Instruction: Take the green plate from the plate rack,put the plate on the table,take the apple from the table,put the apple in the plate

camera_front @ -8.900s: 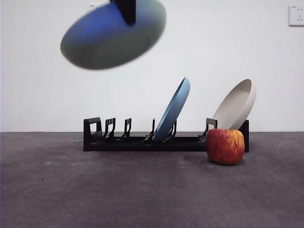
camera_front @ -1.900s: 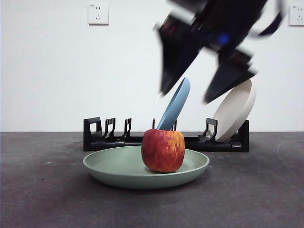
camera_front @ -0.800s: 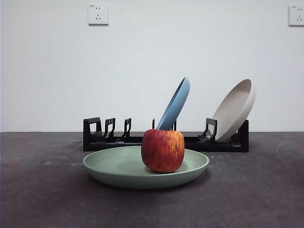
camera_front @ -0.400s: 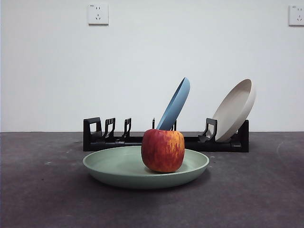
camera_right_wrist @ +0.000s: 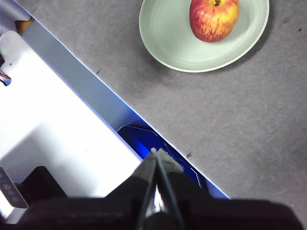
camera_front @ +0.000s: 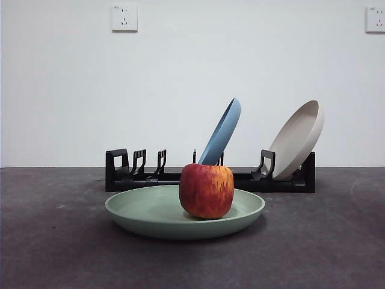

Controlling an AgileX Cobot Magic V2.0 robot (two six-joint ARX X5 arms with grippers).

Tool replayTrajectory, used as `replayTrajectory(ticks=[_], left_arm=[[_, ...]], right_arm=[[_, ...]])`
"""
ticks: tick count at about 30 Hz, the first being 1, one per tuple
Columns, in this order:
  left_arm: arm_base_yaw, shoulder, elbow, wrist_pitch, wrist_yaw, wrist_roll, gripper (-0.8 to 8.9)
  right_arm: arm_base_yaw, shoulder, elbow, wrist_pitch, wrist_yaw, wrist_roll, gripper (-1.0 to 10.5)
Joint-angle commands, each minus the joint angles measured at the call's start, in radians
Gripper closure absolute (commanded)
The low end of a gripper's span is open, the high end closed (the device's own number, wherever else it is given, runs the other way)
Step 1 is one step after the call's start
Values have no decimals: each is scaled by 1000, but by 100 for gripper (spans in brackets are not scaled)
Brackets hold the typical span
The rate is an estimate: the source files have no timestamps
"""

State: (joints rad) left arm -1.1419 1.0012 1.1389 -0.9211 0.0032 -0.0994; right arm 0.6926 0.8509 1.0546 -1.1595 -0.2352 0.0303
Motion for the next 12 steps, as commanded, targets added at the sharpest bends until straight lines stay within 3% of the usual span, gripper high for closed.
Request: replayTrajectory(ticks=[1, 6, 9, 12], left_arm=[[-1, 1, -5, 8, -6, 15, 817], [82, -37, -5, 158, -109, 178, 817], [206, -82, -7, 321, -77, 259, 817], [375, -140, -13, 445, -6, 262, 817]], right_arm=[[2, -1, -3, 2, 2, 6, 958], [2, -1, -3, 2, 2, 6, 958], [2, -2, -3, 2, 1, 6, 957], [2, -3, -3, 2, 2, 6, 957]])
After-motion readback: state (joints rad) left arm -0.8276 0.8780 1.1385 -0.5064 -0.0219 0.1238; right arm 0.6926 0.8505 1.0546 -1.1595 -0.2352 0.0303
